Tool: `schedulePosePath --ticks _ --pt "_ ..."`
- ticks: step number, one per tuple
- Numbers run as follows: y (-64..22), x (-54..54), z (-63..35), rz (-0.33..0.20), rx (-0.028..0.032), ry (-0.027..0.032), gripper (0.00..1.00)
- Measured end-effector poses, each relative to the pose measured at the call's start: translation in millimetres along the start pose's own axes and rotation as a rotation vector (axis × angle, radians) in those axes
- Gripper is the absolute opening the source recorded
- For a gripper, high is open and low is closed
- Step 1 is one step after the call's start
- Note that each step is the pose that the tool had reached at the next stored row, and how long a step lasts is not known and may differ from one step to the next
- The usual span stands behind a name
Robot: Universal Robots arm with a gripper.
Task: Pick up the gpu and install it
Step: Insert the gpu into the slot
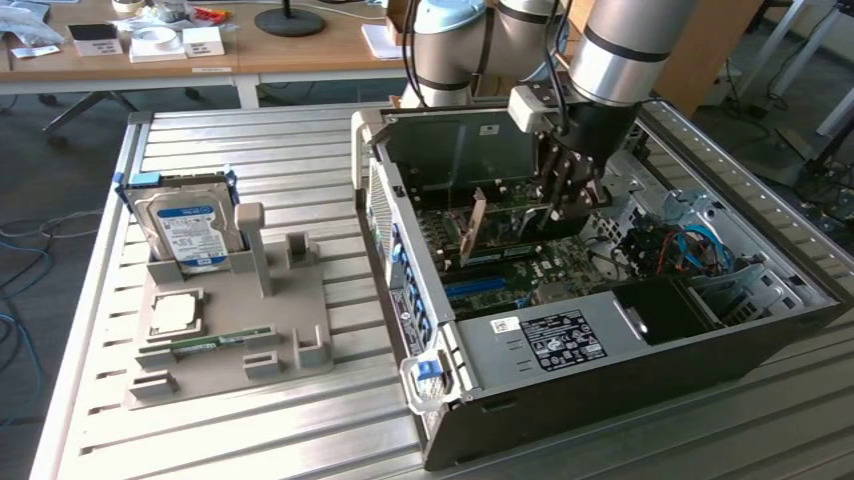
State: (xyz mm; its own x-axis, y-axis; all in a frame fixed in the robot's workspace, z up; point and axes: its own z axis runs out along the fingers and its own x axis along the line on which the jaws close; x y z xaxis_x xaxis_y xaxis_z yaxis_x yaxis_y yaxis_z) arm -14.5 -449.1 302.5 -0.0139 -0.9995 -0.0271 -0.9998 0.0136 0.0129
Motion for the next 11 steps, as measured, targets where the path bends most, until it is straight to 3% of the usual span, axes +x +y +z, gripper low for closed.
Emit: schedulePosePath --ticks 11 --pt "0.8 0.5 0.0 0.000 0.0000 -0.0027 0.27"
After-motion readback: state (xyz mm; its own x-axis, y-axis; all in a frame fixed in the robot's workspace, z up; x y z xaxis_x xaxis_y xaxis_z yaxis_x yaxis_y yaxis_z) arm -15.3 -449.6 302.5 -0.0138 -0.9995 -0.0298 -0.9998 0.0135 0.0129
